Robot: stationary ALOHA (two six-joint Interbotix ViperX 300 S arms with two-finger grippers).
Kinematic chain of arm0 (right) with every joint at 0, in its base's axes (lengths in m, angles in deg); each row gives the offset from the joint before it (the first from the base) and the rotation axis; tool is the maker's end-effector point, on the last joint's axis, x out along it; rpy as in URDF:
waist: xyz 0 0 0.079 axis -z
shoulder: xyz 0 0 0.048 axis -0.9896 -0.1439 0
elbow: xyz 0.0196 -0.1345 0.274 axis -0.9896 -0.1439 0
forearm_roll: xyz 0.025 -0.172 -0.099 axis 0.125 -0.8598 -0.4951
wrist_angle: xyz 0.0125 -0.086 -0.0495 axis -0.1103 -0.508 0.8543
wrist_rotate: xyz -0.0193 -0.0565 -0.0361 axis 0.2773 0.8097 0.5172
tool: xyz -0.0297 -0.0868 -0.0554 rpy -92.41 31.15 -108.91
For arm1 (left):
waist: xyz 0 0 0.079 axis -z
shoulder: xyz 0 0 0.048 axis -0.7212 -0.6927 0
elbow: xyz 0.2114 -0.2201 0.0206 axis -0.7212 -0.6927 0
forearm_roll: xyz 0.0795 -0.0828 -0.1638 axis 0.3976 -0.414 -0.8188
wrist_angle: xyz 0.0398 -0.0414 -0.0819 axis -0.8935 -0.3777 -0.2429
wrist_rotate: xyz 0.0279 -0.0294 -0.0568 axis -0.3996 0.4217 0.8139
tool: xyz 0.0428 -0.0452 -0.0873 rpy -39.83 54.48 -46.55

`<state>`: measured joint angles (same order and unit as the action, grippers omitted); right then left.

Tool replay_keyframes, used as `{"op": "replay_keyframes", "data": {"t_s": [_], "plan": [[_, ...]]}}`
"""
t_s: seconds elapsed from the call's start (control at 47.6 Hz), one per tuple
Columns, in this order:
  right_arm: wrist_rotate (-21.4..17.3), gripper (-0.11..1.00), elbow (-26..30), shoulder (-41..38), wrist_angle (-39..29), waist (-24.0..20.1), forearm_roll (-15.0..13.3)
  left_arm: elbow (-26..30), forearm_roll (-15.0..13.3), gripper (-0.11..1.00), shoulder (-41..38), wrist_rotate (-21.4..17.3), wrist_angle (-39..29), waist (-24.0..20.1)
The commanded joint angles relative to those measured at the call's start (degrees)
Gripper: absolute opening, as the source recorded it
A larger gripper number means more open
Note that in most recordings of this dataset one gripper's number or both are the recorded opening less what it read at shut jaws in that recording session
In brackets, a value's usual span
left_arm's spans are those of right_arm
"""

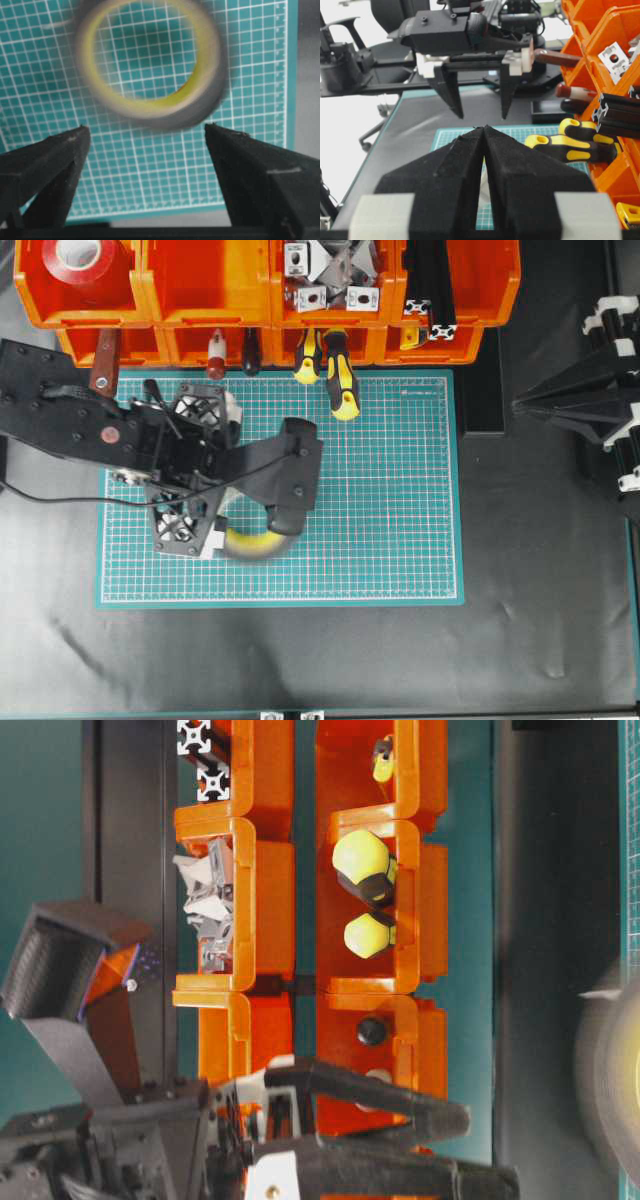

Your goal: Pick foam from container rack with left arm.

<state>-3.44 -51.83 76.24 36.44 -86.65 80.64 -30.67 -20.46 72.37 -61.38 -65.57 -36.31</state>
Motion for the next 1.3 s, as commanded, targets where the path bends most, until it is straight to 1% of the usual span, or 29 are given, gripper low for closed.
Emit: {"op": "replay_keyframes", "data": {"t_s": [0.0, 0.378, 0.526, 0.652, 0.778, 0.883, 1.009, 1.135, 1.177, 1.198, 1.282], "plan": [[-0.1, -0.01, 1.7, -0.5, 0.4, -0.1, 0.1, -0.4, 0.1, 0.91, 2.6, 0.5, 0.2, -0.2], [-0.1, -0.01, 1.8, -0.4, 0.5, -0.1, 0.1, -0.8, 0.1, 0.91, 4.6, 2.2, 1.3, 0.3], [-0.1, -0.01, 1.8, -0.4, 0.6, -0.1, 0.2, -0.6, 0.1, 0.91, 6.2, 4.4, 2.5, 0.3], [-0.1, -0.01, 1.8, -0.4, 0.5, -0.2, 0.2, -0.5, 0.1, 0.90, 10.1, 7.5, 4.0, 0.3], [-0.1, -0.01, 1.8, -0.4, 0.5, -0.3, 0.2, -1.4, 0.1, 0.87, 15.7, 8.2, 6.6, 1.0], [-0.1, -0.01, 1.8, -0.4, 0.6, -0.3, 0.2, -2.7, 0.0, 0.85, 20.7, 8.6, 10.8, 1.8], [-0.1, -0.01, 1.8, -0.3, 0.7, -0.3, 0.2, -6.6, 0.0, 0.84, 26.6, 8.7, 17.6, 2.7], [-0.1, -0.01, 1.9, -0.2, 0.6, -0.3, 0.2, -11.3, 0.1, 0.84, 32.0, 8.6, 27.9, 3.2], [-0.1, -0.01, 1.8, -0.1, 0.6, -0.3, 0.2, -12.9, 0.1, 0.84, 33.9, 7.6, 32.1, 3.1], [-0.1, -0.01, 1.8, -0.1, 0.6, -0.3, 0.2, -14.2, 0.2, 0.83, 35.4, 7.1, 35.2, 3.1], [-0.1, -0.01, 1.8, 0.2, 0.4, -0.3, 0.2, -17.8, 0.2, 0.82, 39.4, 4.7, 41.4, 2.5]]}}
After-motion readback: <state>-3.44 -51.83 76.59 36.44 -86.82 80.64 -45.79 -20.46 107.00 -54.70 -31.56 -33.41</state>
